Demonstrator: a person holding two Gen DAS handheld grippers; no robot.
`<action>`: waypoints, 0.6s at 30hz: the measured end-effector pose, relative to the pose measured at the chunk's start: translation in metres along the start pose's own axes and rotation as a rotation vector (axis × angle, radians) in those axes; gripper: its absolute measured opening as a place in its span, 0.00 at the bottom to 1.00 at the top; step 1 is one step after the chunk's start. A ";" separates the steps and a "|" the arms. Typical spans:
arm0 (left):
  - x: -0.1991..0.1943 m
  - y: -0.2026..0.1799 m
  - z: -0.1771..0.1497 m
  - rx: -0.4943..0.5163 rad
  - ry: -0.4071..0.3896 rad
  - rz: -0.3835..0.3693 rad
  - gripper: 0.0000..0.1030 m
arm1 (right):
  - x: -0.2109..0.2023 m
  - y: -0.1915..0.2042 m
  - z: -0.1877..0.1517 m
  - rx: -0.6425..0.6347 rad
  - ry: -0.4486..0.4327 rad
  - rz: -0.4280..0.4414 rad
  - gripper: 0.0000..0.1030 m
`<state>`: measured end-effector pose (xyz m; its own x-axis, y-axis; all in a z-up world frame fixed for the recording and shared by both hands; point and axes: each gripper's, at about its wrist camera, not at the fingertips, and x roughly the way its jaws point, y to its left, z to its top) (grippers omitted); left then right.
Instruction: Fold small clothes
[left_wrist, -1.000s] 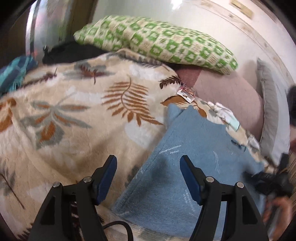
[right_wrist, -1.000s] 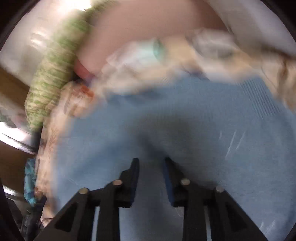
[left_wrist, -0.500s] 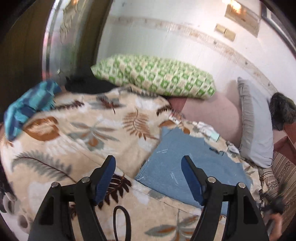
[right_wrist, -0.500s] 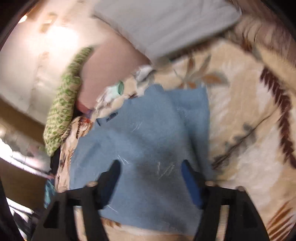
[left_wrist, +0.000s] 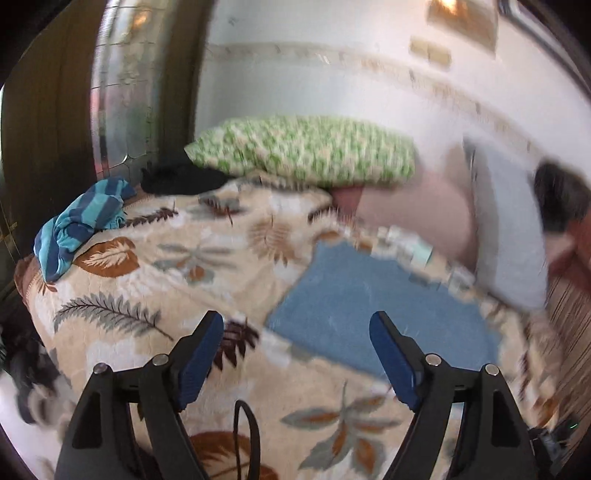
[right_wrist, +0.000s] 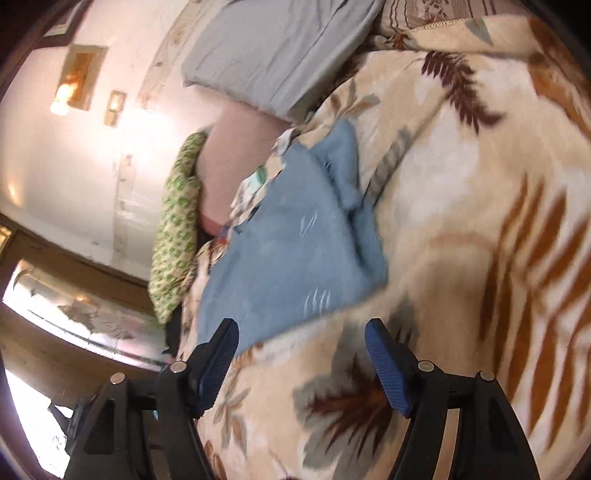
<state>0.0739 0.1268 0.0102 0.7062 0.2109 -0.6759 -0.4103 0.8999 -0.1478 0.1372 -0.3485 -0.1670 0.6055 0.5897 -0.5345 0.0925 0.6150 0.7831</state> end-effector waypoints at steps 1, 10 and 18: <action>0.007 -0.006 -0.005 0.035 0.021 0.020 0.79 | 0.005 0.008 -0.012 -0.045 0.015 -0.013 0.72; 0.051 -0.046 -0.032 0.176 0.135 0.008 0.79 | 0.071 0.118 -0.021 -0.499 0.048 -0.294 0.74; 0.081 -0.041 -0.034 0.157 0.193 -0.033 0.79 | 0.180 0.097 0.006 -0.478 0.218 -0.576 0.83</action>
<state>0.1284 0.0939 -0.0630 0.5882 0.1171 -0.8002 -0.2837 0.9565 -0.0685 0.2594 -0.1858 -0.1850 0.3917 0.1682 -0.9046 -0.0353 0.9852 0.1679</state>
